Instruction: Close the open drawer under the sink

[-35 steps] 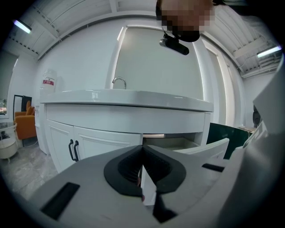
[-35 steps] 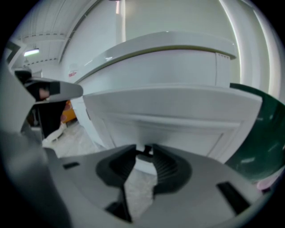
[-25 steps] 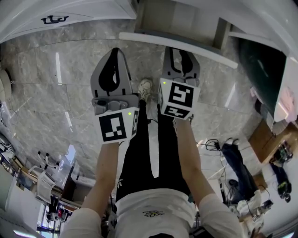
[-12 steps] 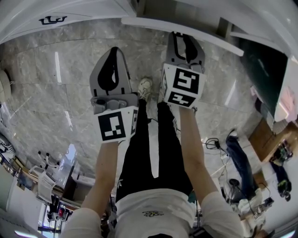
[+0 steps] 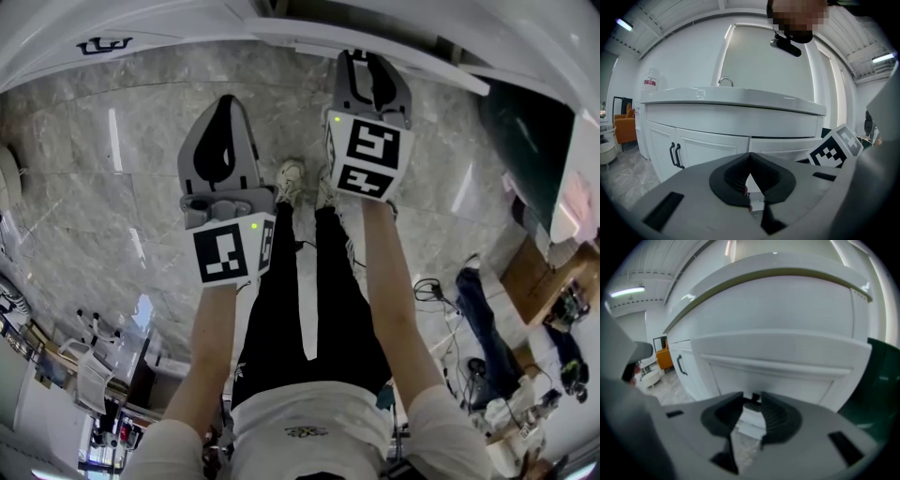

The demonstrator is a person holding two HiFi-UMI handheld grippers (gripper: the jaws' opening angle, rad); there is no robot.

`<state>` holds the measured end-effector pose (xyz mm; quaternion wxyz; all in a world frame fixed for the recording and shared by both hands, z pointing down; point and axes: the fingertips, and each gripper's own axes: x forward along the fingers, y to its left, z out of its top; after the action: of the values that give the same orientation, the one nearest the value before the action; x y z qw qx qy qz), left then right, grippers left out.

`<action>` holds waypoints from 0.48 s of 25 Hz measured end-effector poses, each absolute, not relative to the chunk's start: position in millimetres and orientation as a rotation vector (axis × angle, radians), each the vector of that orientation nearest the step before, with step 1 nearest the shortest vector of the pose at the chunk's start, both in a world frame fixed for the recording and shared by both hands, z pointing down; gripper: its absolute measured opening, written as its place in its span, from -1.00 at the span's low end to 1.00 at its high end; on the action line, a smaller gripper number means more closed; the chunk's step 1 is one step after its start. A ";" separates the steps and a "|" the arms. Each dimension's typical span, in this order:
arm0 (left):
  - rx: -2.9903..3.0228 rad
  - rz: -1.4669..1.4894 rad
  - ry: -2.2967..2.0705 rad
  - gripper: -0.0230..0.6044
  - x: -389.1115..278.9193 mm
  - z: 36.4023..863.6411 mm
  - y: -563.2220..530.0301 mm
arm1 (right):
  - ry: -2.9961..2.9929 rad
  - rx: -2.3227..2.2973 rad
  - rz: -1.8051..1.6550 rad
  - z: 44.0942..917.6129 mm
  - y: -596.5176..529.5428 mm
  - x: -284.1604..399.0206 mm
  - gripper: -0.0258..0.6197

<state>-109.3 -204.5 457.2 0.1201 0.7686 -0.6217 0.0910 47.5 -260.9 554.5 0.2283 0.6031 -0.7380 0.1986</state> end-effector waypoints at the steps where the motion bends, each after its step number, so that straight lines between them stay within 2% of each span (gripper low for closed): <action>1: 2.243 0.259 -1.820 -0.87 -109.8 456.4 -204.9 | -2.028 1.660 0.551 555.6 -261.1 48.2 -0.49; 12: 2.261 0.239 -1.809 -0.87 -98.2 452.6 -199.9 | -2.031 1.693 0.555 552.0 -270.5 52.4 -0.49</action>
<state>-98.2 -199.9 452.6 0.1176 0.7728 -0.6184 0.0816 52.4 -270.5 552.0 0.2179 0.6116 -0.7337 0.2005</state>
